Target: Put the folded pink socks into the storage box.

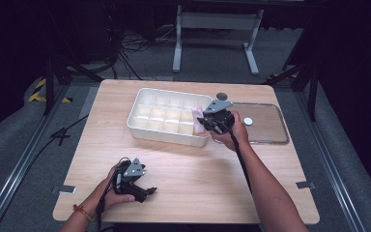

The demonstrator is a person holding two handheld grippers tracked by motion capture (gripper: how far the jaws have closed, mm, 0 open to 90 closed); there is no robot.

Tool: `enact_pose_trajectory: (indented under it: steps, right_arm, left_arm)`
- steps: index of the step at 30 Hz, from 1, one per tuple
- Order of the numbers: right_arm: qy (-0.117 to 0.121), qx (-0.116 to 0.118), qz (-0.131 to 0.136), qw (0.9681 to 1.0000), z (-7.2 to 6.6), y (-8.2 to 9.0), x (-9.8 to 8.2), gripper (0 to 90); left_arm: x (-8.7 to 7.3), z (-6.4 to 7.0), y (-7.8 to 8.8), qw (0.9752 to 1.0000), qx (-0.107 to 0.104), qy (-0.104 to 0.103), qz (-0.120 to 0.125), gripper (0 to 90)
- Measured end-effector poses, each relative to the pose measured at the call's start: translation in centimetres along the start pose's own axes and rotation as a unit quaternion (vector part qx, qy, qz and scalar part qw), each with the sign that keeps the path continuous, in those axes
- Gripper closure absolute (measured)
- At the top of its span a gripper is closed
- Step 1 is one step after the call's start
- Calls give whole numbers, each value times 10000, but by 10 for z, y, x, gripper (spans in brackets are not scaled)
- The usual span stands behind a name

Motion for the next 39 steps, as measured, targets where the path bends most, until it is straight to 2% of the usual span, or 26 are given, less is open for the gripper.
enact_pose_trajectory:
  steps: [6, 12, 13, 18, 27, 31, 35, 39]
  right_arm:
    - [91, 137, -78, 9998, -1, -1, -2, 713]
    - [311, 428, -565, 9970, -6, -13, -5, 711]
    - [332, 421, -637, 9965, -6, -15, -6, 711]
    - [111, 589, -738, 9955, -1, -17, -6, 715]
    - [109, 689, -1067, 9918, 2, -21, -5, 735]
    - [291, 739, -1354, 9876, -1, -23, 0, 746]
    - [243, 817, -1558, 9841, 1, -25, 4, 752]
    - [220, 870, -1653, 9822, 3, -27, 5, 754]
  left_arm:
    - [0, 0, 0, 10000, -2, 7, 5, 89]
    - [0, 0, 0, 10000, -6, -6, 12, 88]
    - [0, 0, 0, 10000, -6, -4, 12, 88]
    - [0, 0, 0, 10000, -6, -4, 14, 88]
    - [0, 0, 0, 10000, -7, -11, 8, 88]
    - [0, 0, 0, 10000, -13, -11, -6, 88]
    - [0, 0, 0, 10000, -11, -13, -7, 88]
    - [0, 0, 0, 10000, -7, -12, -4, 88]
Point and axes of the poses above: each handheld gripper's, and its own axes: y roughly backward along the jaws, x roughly out of its top, z roughly to its right, the point moved 1 cm from there along -y, roughly forward along the jaws, and after that the axes turned 1 degree about -x, right-handed, at the moved point
